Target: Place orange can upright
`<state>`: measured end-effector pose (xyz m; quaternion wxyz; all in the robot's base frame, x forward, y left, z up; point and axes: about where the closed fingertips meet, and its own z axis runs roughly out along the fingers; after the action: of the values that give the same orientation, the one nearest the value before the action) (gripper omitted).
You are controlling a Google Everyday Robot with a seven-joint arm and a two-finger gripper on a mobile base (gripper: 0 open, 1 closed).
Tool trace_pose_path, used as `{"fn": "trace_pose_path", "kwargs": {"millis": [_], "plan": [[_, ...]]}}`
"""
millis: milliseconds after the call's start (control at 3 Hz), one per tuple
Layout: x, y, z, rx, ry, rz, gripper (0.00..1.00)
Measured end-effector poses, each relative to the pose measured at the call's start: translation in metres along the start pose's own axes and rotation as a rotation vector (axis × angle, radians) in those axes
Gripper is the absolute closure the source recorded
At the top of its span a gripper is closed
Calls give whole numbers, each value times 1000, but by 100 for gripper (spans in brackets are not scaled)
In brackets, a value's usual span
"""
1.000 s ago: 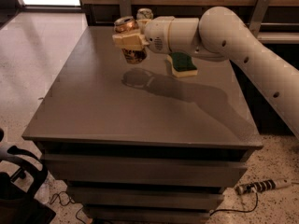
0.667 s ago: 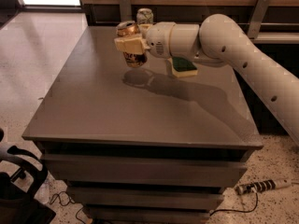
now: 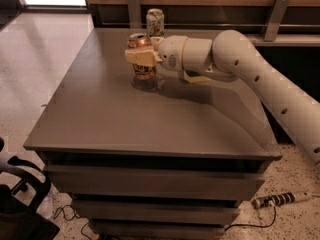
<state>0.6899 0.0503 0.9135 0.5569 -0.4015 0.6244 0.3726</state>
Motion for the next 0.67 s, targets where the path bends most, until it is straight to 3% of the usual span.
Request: {"fn": "trace_pose_path", "kwargs": {"millis": [667], "plan": [[37,-5,-6,8,-30,75,100]]}}
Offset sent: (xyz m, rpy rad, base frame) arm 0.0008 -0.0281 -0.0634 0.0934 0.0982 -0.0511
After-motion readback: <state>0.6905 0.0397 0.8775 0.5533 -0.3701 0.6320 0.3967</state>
